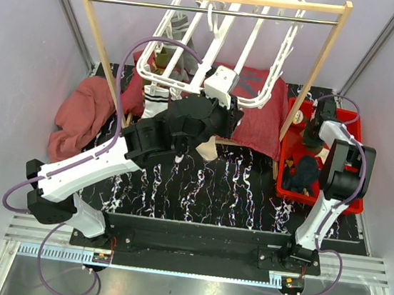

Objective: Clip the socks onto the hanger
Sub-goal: Pick up the sock from the bin, then clamp the sock onto the hanger.

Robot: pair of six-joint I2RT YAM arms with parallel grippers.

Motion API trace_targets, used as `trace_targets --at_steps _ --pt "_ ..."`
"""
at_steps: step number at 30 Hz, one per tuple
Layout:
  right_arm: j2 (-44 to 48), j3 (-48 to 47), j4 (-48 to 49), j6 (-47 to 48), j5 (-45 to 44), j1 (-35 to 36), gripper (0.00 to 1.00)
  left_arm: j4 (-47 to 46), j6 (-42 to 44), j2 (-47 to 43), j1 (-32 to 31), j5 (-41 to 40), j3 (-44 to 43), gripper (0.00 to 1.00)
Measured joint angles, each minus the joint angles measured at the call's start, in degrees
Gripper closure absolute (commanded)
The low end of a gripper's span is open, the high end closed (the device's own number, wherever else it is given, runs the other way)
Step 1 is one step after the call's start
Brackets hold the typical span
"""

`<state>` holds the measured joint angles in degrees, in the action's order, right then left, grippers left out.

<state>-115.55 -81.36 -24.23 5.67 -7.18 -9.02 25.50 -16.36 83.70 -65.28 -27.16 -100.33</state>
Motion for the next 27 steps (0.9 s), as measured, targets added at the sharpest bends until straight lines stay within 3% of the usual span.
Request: trace_targets --at_steps 6,18,27 --pt "11.02 6.29 -3.28 -5.44 -0.7 0.0 1.0 -0.46 0.02 -0.5 -0.02 0.0 0.35 1.0" --pt "39.04 9.94 -2.51 -13.27 4.94 0.48 1.0 -1.27 -0.11 -1.14 -0.02 -0.07 0.46 1.0" --pt "57.27 17.35 -2.1 -15.21 10.86 6.23 1.0 -3.41 -0.48 -2.1 -0.15 -0.04 0.76 1.0"
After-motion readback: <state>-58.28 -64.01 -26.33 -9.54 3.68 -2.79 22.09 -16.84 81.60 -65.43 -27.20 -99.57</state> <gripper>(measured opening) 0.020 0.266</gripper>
